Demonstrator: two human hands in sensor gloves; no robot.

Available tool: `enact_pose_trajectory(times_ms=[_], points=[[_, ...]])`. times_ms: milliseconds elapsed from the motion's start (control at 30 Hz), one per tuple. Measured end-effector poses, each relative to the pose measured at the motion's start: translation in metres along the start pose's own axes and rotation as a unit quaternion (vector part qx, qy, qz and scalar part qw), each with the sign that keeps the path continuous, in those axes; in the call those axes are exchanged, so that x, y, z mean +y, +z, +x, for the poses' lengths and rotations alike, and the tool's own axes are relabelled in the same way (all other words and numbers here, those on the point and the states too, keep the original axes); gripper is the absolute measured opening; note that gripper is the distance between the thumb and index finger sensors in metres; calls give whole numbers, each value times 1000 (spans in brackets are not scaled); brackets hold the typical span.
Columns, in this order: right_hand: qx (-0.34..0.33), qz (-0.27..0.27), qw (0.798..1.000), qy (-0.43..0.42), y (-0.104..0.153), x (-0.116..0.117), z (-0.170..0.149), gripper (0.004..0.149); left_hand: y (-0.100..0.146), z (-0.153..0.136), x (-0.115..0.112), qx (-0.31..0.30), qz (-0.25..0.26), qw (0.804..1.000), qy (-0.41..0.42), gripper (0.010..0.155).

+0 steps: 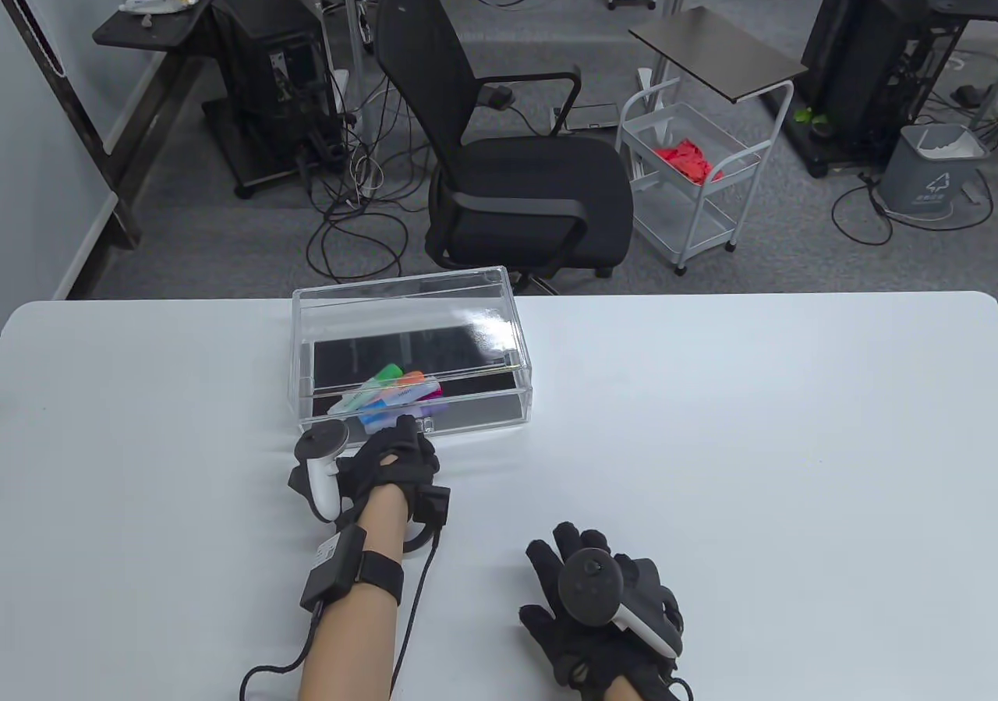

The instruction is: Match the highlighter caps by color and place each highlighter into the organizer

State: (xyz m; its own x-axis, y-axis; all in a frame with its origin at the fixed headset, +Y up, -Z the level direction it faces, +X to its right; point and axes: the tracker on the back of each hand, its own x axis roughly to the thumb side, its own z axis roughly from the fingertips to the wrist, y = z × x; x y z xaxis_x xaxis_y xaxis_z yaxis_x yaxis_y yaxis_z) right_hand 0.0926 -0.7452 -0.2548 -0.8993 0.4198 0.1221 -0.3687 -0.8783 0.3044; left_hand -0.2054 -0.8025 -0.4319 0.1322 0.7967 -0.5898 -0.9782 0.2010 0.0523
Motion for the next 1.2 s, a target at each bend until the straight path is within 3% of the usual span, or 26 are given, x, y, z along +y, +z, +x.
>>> enact_pose_trajectory(times_ms=[367,600,667,767,833,1033,1200], points=[[1,2,1000,5,-1,0,0,74,-23,17,2,-16,-24,998,-48,58],[3,10,1000,7,-3,3,2,74,-20,17,3,-14,-52,998,-33,64],[2,11,1000,8,-3,3,3,74,-13,17,2,-13,-46,998,-35,68],[2,9,1000,5,-4,2,2,74,2,20,3,-40,6,994,-101,70],[9,8,1000,0,-6,2,-1,74,17,25,5,-76,49,981,-173,70],[21,1,1000,-15,-6,0,-8,74,63,30,14,-156,85,946,-272,71],[24,-4,1000,-19,-4,-2,-11,73,111,30,20,-226,132,878,-402,70]])
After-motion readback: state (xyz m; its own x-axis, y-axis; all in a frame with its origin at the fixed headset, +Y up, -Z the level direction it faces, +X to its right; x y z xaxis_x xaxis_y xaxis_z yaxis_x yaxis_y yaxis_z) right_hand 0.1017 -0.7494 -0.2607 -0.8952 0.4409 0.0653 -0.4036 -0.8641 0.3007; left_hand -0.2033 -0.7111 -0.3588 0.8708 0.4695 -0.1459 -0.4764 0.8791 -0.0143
